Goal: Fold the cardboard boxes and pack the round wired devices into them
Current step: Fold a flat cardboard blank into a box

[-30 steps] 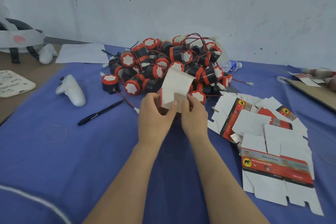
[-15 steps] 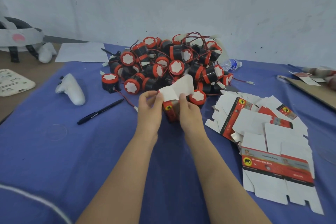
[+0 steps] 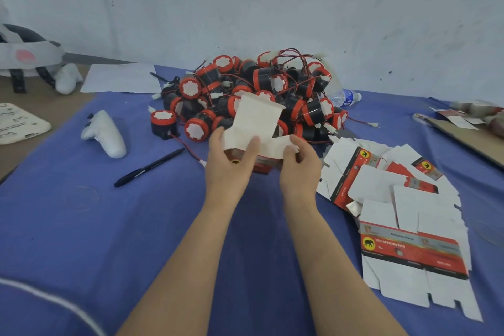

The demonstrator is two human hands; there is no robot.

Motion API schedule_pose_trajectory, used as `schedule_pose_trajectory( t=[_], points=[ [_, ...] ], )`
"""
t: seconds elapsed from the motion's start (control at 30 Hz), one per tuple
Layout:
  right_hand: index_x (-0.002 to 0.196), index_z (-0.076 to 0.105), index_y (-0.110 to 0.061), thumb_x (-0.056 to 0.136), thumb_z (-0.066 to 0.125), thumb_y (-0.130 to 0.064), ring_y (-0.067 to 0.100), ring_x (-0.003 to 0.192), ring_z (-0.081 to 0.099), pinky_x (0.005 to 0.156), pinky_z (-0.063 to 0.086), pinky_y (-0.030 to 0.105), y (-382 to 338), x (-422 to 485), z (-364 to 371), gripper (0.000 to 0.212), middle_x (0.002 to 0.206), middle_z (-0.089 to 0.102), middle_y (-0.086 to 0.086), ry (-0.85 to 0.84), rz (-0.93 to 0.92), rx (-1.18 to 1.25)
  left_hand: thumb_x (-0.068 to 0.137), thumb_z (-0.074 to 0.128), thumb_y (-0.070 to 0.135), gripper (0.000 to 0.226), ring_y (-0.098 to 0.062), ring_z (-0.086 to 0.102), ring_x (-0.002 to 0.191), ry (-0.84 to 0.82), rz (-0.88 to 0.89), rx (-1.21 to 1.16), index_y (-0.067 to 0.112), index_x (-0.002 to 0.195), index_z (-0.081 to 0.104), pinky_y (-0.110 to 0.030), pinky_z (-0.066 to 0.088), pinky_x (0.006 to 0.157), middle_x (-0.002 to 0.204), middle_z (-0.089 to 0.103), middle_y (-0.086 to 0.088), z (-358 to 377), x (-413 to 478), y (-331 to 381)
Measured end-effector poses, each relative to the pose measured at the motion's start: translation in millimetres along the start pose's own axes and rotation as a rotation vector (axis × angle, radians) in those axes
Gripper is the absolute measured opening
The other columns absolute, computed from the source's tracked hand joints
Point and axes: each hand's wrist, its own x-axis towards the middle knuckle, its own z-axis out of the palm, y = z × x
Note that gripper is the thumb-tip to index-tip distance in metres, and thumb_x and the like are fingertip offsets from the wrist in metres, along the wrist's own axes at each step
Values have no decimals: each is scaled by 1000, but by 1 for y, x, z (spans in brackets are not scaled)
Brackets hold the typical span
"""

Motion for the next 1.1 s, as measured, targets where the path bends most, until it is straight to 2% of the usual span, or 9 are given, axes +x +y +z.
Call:
schedule_pose_trajectory(
  t=[0.07, 0.17, 0.37, 0.47, 0.53, 0.7, 0.87, 0.97, 1.1],
  points=[
    [116, 65, -14, 100, 45, -16, 9, 107, 59, 95, 50, 28, -2, -2, 3, 26, 115, 65, -3, -38, 7, 73, 90, 64, 25, 60, -14, 59, 108, 13, -17, -128, 33, 141, 32, -39, 59, 80, 118, 55, 11, 0, 0, -1],
    [87, 65, -18, 103, 38, -28, -9, 76, 58, 67, 43, 6, -6, -10, 10, 33, 84, 66, -12, -217, -46, 34, 93, 57, 11, 59, -21, 62, 107, 49, -110, -405, 26, 143, 30, -28, 59, 67, 119, 57, 3, -3, 5, -1],
    [124, 58, -14, 104, 32, -31, 7, 112, 51, 93, 41, 16, -5, -10, 15, 37, 124, 58, -2, -398, -57, -60, 94, 58, 12, 64, -14, 63, 106, 182, -83, -470, 25, 147, 23, -25, 58, 69, 126, 55, 1, -10, 11, 2],
    [128, 51, -13, 102, 39, -24, 16, 109, 48, 93, 41, 27, 3, -2, 15, 31, 135, 45, 3, -261, -156, -326, 92, 61, 15, 88, -15, 61, 111, 344, -123, -403, 26, 152, -2, -38, 55, 91, 133, 53, -1, -17, 14, -2],
    [146, 35, -22, 100, 44, -20, 10, 108, 45, 82, 40, 11, 2, 5, 17, 47, 153, 26, 1, -249, -194, -411, 91, 63, 18, 96, -18, 61, 110, 397, -141, -336, 25, 152, -11, -42, 50, 98, 129, 57, 0, -20, 15, -3],
    [152, 18, -32, 98, 48, -27, 30, 107, 58, 70, 39, 27, -3, 25, 36, 62, 160, -5, 8, -410, -99, -769, 89, 66, 20, 102, 5, 57, 82, 398, -119, -230, 23, 151, -15, -25, 45, 80, 112, 56, 9, -17, 15, -6],
    [137, 37, -20, 97, 50, -26, 32, 72, 54, 64, 39, 31, -1, 21, 46, 43, 139, 30, 18, -236, -134, -852, 89, 67, 20, 103, -9, 56, 91, 414, -137, -212, 23, 151, -16, -24, 42, 81, 121, 58, 5, -18, 17, -10],
    [120, 41, -12, 94, 54, -27, 30, 83, 59, 63, 39, 28, -4, 20, 38, 32, 116, 52, 10, -139, -138, -658, 90, 65, 19, 100, -10, 54, 98, 411, -133, -206, 25, 152, -13, -25, 41, 84, 127, 54, 4, -17, 17, -11],
    [118, 45, -21, 92, 54, -24, 10, 56, 56, 49, 42, 14, -33, 25, 16, 28, 91, 59, -1, -10, 116, 199, 91, 63, 20, 92, -12, 52, 110, 362, -113, -173, 25, 153, -5, -25, 40, 87, 130, 49, 6, -14, 17, -12]
  ],
)
